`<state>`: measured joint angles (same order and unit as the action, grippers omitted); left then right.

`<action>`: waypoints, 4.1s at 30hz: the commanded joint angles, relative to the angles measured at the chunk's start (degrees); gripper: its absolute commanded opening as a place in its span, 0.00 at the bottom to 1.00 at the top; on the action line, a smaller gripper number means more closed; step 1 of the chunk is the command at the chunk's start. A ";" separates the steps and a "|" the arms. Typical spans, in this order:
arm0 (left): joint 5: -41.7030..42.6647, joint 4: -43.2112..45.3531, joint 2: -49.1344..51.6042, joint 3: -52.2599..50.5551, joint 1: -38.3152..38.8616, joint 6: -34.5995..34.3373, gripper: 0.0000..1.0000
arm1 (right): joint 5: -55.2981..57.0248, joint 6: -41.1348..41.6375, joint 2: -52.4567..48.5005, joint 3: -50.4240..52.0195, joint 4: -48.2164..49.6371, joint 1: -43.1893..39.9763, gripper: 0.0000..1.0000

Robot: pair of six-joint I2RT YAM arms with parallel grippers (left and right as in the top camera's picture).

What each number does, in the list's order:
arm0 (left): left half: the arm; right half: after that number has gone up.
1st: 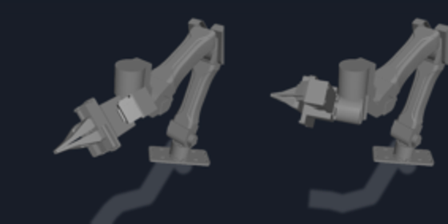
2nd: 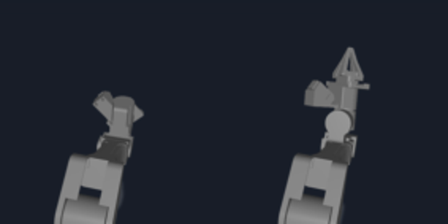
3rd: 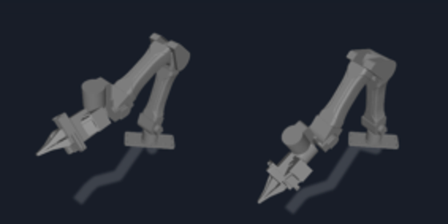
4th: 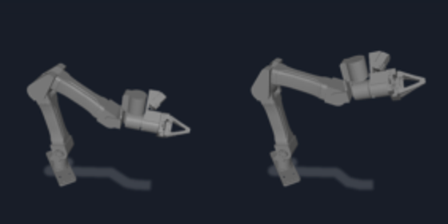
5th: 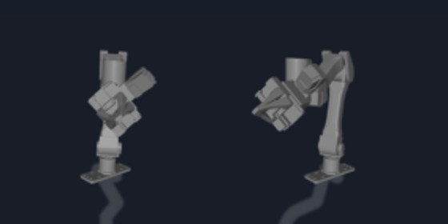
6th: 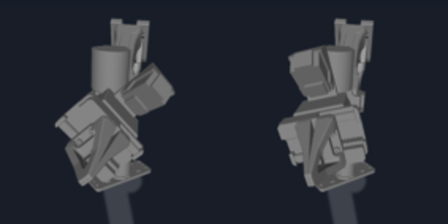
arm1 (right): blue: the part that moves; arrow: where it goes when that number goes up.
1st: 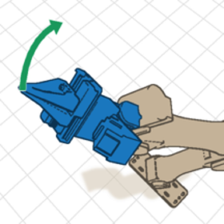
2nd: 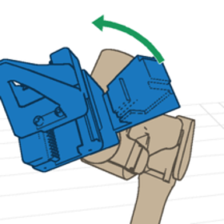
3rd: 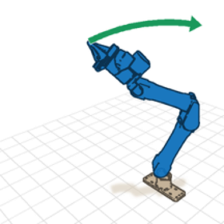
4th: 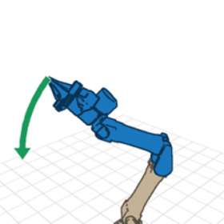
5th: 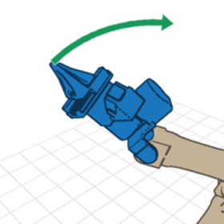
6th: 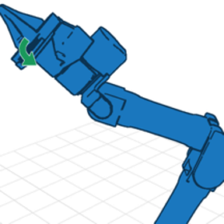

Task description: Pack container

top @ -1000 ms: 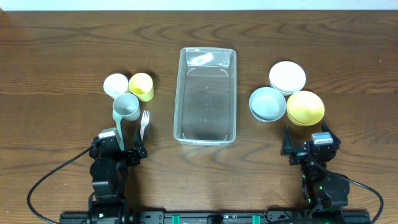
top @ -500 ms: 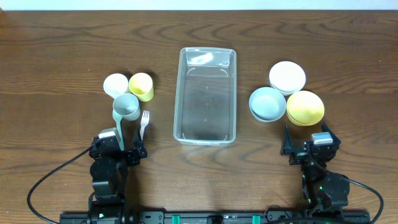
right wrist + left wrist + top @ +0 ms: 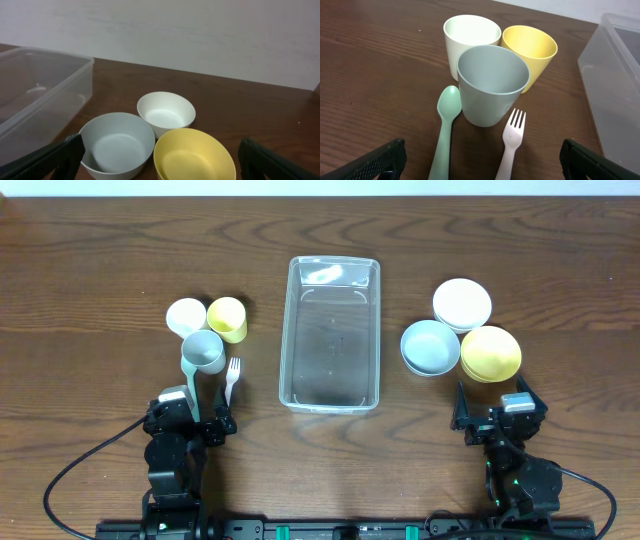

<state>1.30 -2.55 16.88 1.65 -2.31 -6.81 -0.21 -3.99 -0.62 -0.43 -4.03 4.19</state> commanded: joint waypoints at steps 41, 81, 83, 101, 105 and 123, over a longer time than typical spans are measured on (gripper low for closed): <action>-0.70 -1.53 -0.20 -1.42 -0.15 0.55 0.98 | 0.33 0.72 0.31 0.11 -0.24 -0.48 0.99; 10.03 1.75 0.55 -1.09 -0.13 -13.00 0.98 | -4.98 23.91 0.31 0.11 0.17 -0.48 0.99; 10.10 1.75 0.55 -0.17 -0.13 -12.98 0.98 | -5.90 23.82 0.00 0.11 0.17 -0.48 0.99; 9.68 -21.24 20.61 35.52 -0.13 -3.28 0.98 | -13.09 11.15 -31.54 -29.77 -18.95 -0.48 0.99; 10.38 -25.53 26.80 44.04 -0.13 -3.32 0.98 | -13.11 10.49 -44.35 -44.57 -29.00 -0.48 0.99; 6.82 -44.11 49.59 65.72 -0.26 -1.90 0.98 | -8.59 7.45 -86.12 -80.78 -56.78 -0.87 0.99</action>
<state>11.16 -46.04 64.16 66.63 -2.31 -10.00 -11.99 3.55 -83.26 -80.44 -59.68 4.19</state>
